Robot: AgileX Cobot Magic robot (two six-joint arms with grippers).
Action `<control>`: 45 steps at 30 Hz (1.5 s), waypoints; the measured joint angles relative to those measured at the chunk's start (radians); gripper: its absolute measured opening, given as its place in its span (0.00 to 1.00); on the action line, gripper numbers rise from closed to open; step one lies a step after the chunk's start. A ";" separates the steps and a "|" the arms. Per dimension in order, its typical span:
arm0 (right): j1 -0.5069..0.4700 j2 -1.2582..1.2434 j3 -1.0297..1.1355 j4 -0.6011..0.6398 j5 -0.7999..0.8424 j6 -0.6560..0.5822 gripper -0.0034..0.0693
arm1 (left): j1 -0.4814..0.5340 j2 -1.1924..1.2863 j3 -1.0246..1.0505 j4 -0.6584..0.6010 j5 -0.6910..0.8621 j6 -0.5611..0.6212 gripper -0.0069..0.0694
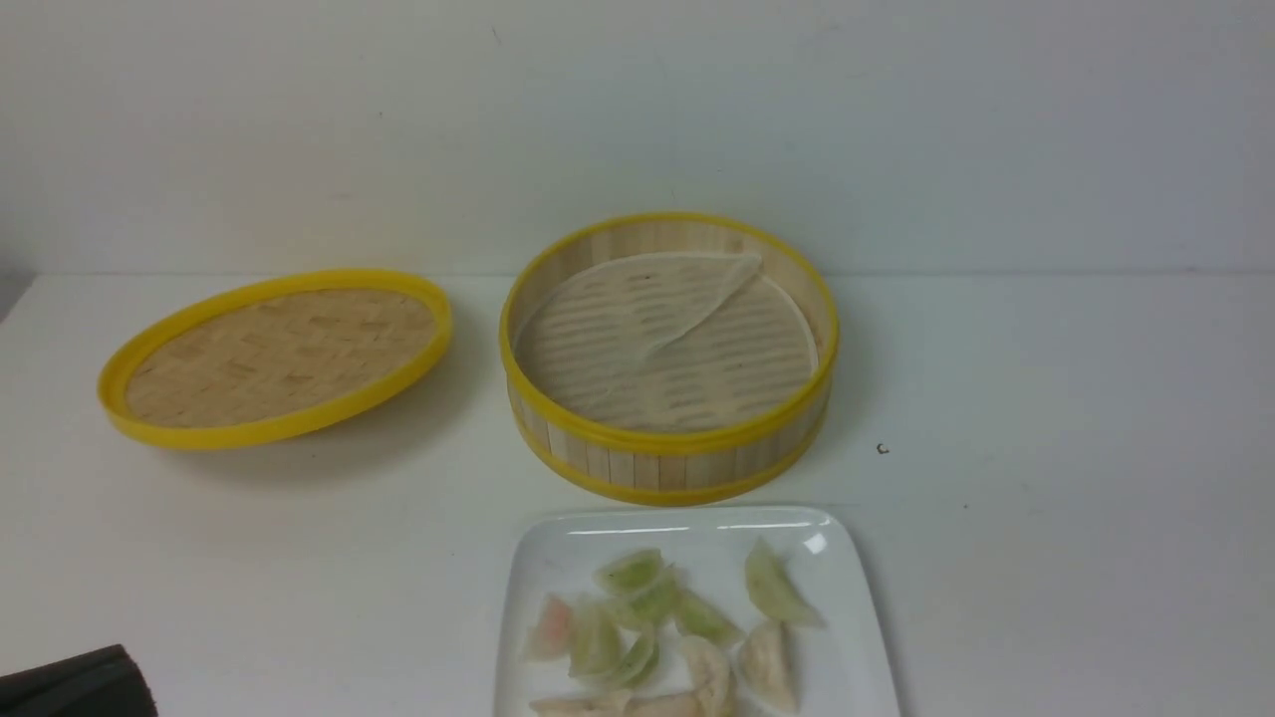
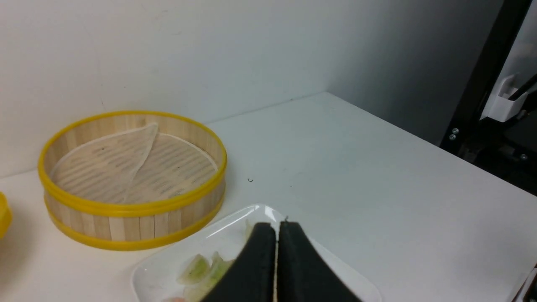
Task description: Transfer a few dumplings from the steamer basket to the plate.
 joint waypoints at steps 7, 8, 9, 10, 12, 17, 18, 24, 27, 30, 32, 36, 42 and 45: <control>0.000 0.000 0.000 0.000 0.001 0.004 0.03 | 0.089 -0.035 0.062 0.117 -0.023 0.023 0.08; 0.000 0.000 0.000 0.000 0.001 0.004 0.03 | 0.139 -0.052 0.103 0.135 -0.039 0.024 0.08; 0.000 0.000 0.000 0.000 0.001 0.004 0.03 | 0.197 -0.067 0.134 0.143 -0.054 0.024 0.08; 0.000 0.000 0.000 0.000 0.001 0.004 0.03 | 0.233 -0.082 0.160 0.145 -0.063 0.024 0.08; 0.000 0.000 0.000 0.000 0.001 0.004 0.03 | 0.328 -0.118 0.231 0.144 -0.088 0.024 0.08; 0.000 0.000 0.000 0.000 0.001 0.004 0.03 | 0.545 -0.189 0.435 0.144 -0.134 0.035 0.08; 0.000 0.000 0.000 0.000 0.001 0.004 0.03 | 0.563 -0.190 0.458 0.144 -0.135 0.039 0.08; 0.000 0.000 0.000 0.000 0.004 0.004 0.03 | 0.604 -0.190 0.522 0.142 -0.147 0.047 0.08; 0.000 0.000 0.000 0.000 0.005 0.004 0.03 | 0.604 -0.190 0.524 0.141 -0.154 0.048 0.08; 0.000 0.000 0.000 0.000 0.005 0.004 0.03 | 0.604 -0.190 0.524 0.141 -0.155 0.047 0.08; 0.000 0.000 0.000 0.000 0.005 0.004 0.03 | 0.604 -0.190 0.525 0.141 -0.155 0.047 0.08; 0.000 0.000 0.000 0.000 0.006 0.004 0.03 | 0.604 -0.190 0.525 0.141 -0.155 0.048 0.08; 0.000 0.000 0.000 0.000 0.006 0.004 0.03 | 0.604 -0.190 0.525 0.141 -0.155 0.048 0.08; 0.000 0.000 0.000 0.000 0.006 0.007 0.03 | 0.604 -0.190 0.525 0.141 -0.155 0.048 0.08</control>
